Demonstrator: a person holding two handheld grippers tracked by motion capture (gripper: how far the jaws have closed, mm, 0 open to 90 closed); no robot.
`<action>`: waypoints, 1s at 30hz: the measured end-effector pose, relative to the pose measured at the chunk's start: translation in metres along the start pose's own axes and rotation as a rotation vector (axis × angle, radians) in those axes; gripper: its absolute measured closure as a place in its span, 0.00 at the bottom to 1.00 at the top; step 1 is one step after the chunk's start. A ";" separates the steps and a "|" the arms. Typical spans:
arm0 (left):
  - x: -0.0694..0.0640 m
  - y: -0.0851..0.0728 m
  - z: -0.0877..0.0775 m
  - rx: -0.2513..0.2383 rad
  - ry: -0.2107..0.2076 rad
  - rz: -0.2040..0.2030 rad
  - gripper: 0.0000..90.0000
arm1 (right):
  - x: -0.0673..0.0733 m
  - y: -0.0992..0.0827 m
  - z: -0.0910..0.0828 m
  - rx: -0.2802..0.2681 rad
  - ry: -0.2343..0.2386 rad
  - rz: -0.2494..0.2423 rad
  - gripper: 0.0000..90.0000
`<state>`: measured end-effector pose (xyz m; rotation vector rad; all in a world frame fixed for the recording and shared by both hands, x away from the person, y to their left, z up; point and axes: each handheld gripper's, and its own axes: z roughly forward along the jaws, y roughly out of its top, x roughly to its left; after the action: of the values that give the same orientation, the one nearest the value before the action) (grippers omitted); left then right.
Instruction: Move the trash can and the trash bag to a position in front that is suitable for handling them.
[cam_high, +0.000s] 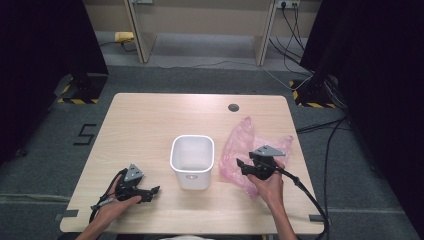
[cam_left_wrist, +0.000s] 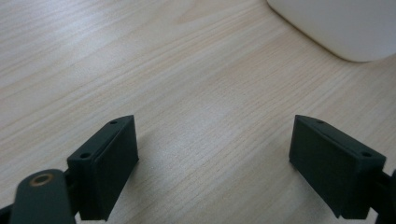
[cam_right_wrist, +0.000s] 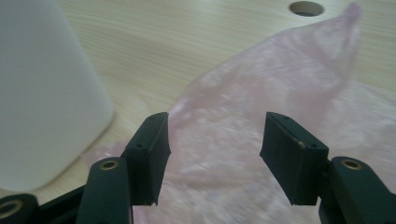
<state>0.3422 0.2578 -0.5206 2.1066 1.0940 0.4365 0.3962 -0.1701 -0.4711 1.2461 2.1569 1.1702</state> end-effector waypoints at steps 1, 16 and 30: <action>0.000 0.000 0.000 0.000 0.000 0.001 0.16 | 0.004 0.001 0.004 -0.002 0.014 0.005 0.47; 0.000 0.000 0.000 -0.003 -0.005 0.005 0.16 | 0.032 -0.005 0.050 0.126 0.034 -0.020 0.63; 0.000 0.000 0.000 -0.003 -0.004 0.004 0.17 | 0.044 -0.042 -0.001 0.165 0.081 -0.103 0.58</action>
<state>0.3424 0.2577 -0.5209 2.1063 1.0867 0.4348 0.3502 -0.1447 -0.5014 1.1558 2.3890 1.0355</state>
